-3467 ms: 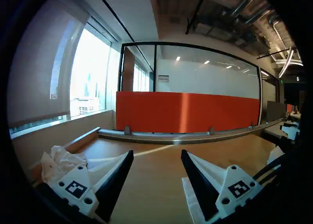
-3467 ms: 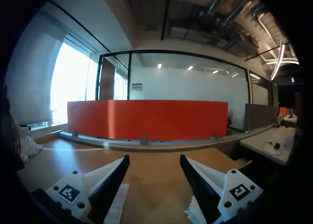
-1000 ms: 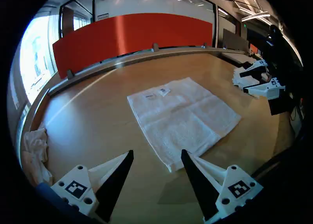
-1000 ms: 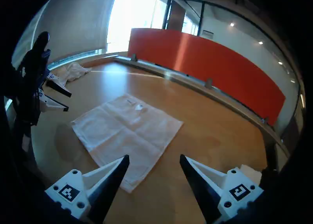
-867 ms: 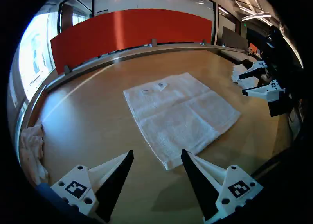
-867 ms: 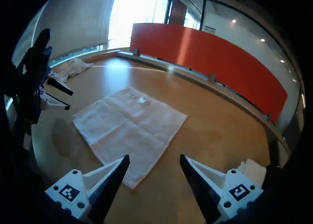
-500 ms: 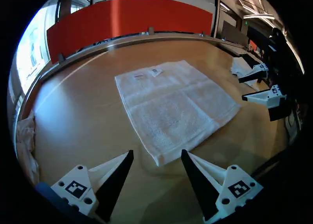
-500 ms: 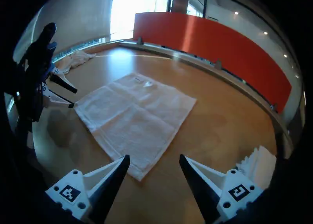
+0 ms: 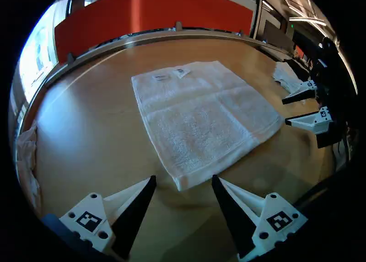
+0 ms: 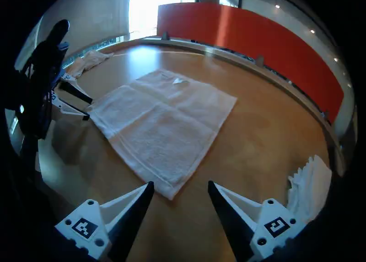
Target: Fold towel
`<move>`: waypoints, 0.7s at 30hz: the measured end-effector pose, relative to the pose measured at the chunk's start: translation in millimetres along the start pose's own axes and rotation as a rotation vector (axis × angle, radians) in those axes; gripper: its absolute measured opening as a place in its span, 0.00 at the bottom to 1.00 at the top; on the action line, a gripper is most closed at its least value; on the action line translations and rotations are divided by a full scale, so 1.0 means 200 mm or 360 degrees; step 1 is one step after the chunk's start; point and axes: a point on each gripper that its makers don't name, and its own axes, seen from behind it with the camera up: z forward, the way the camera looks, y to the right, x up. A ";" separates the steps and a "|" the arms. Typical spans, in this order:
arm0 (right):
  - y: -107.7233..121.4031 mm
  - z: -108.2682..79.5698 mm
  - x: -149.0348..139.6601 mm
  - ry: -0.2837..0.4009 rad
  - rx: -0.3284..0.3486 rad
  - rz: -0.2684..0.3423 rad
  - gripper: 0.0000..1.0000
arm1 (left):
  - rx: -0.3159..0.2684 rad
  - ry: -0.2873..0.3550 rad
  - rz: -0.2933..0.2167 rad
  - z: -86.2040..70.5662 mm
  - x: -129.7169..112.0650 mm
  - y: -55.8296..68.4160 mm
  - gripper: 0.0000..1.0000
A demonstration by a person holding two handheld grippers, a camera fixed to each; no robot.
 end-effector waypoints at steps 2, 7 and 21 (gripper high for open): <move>-0.01 0.00 -0.01 -0.0017 0.0010 0.0004 0.85 | -0.0002 -0.0008 -0.0006 0.00 0.00 0.00 0.90; -0.02 0.00 -0.04 -0.0049 0.0038 0.0018 0.75 | -0.0006 -0.0024 -0.0006 0.01 0.00 0.01 0.86; -0.04 0.01 -0.07 -0.0080 0.0085 0.0059 0.50 | 0.0010 -0.0061 0.0001 0.01 -0.01 0.01 0.72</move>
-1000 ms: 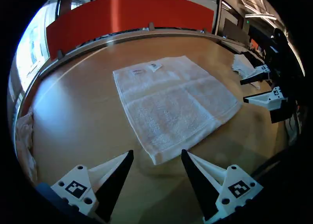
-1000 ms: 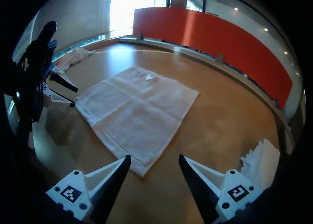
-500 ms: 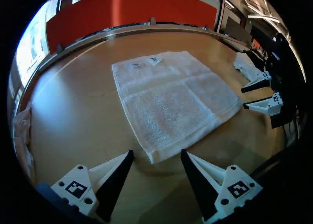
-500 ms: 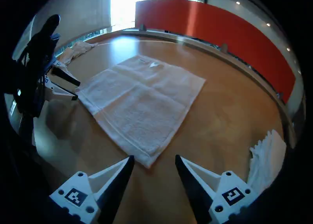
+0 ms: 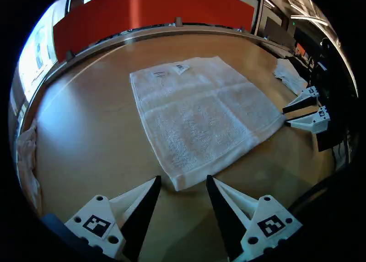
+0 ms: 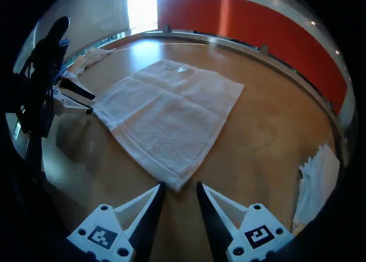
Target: Fold towel
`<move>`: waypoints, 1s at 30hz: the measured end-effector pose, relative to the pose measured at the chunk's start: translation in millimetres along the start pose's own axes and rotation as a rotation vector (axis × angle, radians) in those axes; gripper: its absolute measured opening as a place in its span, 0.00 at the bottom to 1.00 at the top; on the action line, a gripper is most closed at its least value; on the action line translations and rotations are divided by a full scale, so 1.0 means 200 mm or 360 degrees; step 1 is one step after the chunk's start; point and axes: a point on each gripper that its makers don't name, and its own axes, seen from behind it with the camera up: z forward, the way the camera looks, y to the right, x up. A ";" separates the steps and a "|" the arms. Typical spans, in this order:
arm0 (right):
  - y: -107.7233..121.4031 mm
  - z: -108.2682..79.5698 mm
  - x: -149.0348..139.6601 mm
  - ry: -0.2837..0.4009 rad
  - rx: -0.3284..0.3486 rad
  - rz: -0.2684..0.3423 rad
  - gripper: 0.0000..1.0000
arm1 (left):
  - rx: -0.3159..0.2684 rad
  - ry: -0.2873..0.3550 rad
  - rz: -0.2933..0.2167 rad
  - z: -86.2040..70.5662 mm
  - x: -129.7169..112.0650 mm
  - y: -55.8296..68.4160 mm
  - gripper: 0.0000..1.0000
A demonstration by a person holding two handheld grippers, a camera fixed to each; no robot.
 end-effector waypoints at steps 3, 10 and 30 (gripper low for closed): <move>0.00 0.00 0.00 0.0002 0.0003 -0.0004 0.48 | 0.0002 -0.0003 0.0001 0.00 0.00 0.00 0.72; -0.01 0.00 0.01 0.0005 0.0016 -0.0012 0.25 | 0.0027 -0.0020 0.0008 0.00 -0.01 -0.02 0.61; -0.02 0.01 0.02 0.0002 0.0000 0.0006 0.11 | 0.0065 -0.0043 -0.0091 -0.01 -0.02 -0.03 0.10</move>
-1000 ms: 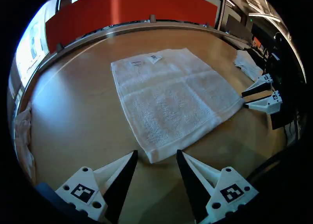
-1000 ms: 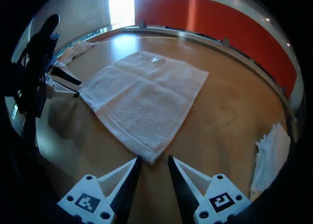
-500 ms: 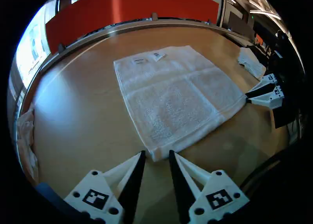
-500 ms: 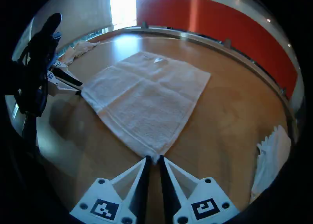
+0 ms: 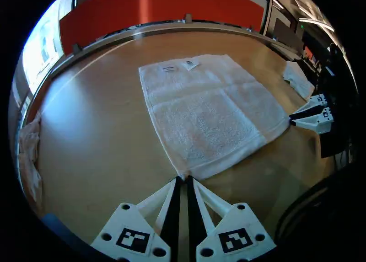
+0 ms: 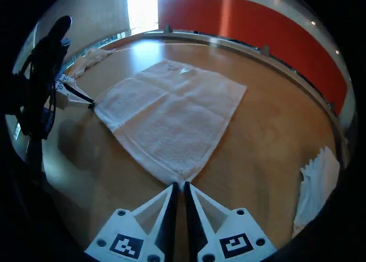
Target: Fold towel
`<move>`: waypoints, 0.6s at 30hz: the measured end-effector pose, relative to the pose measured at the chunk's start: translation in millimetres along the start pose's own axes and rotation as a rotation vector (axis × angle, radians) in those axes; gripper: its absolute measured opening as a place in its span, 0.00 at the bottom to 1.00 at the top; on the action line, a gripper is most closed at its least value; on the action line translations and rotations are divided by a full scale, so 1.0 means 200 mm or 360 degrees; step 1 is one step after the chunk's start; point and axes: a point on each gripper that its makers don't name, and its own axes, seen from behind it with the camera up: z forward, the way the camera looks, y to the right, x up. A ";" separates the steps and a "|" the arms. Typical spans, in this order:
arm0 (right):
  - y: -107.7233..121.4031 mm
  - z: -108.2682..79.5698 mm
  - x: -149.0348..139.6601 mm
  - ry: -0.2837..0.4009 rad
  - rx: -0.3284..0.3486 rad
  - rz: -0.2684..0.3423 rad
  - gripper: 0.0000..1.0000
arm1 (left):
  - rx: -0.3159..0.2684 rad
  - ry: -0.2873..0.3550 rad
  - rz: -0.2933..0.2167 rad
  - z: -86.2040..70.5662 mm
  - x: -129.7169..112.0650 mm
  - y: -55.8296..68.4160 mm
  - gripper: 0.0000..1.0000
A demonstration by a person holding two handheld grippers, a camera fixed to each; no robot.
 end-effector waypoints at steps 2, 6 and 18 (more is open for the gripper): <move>0.00 0.00 0.01 0.0005 -0.0003 0.0010 0.11 | -0.0013 0.0001 -0.0029 0.00 0.00 0.01 0.10; 0.01 -0.02 0.03 0.0022 -0.0003 0.0016 0.10 | -0.0014 0.0008 -0.0063 0.00 0.00 0.01 0.10; 0.04 -0.14 0.16 0.0100 -0.0021 -0.0015 0.10 | -0.0080 0.0058 -0.0167 -0.12 0.09 0.06 0.10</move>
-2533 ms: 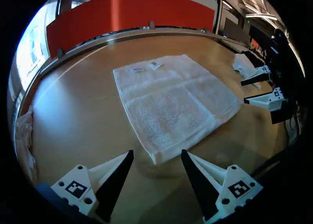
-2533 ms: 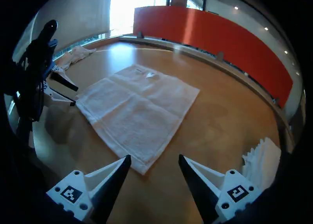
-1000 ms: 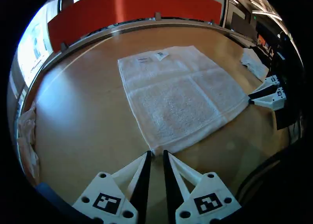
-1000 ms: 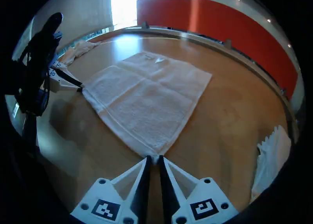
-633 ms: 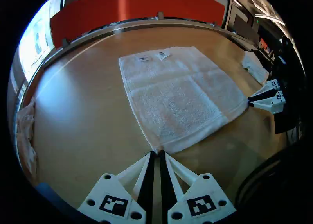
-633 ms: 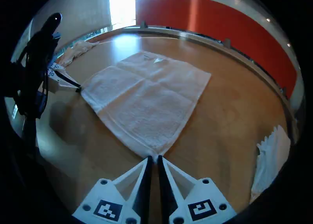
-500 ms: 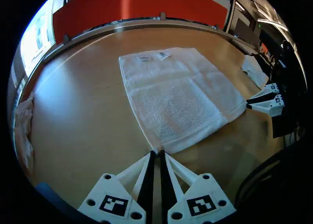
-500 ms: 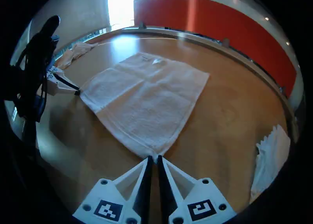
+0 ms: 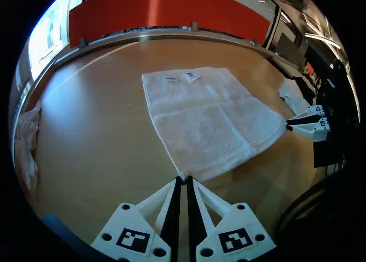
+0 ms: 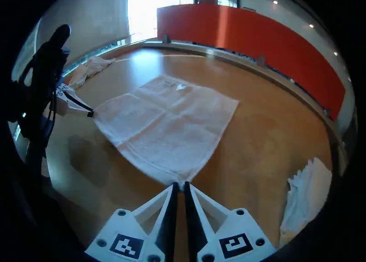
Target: Fold towel
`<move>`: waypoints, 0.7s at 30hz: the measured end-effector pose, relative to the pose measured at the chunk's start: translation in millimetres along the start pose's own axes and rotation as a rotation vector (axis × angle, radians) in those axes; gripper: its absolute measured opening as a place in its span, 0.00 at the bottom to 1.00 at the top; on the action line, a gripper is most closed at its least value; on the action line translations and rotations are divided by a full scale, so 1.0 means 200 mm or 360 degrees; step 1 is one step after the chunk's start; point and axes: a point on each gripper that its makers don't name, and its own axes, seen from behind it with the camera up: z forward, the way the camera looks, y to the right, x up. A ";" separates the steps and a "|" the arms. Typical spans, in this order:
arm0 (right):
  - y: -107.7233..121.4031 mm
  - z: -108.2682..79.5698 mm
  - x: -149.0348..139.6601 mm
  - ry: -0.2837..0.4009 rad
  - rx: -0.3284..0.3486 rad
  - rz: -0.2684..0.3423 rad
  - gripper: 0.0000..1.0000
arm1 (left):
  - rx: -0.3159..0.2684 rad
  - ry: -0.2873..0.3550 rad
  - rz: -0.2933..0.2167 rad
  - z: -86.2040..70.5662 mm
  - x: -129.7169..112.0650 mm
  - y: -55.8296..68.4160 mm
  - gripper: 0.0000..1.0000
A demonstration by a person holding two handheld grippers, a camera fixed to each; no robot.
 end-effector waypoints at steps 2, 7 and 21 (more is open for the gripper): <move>0.00 -0.03 0.04 0.0019 -0.0004 0.0001 0.10 | -0.0030 0.0015 -0.0039 -0.04 0.02 0.02 0.10; 0.00 -0.12 0.13 0.0068 0.0003 0.0015 0.10 | -0.0055 0.0063 -0.0130 -0.13 0.09 0.04 0.10; -0.03 -0.35 0.33 0.0165 0.0040 -0.0007 0.10 | -0.0126 0.0146 -0.0228 -0.37 0.26 0.09 0.10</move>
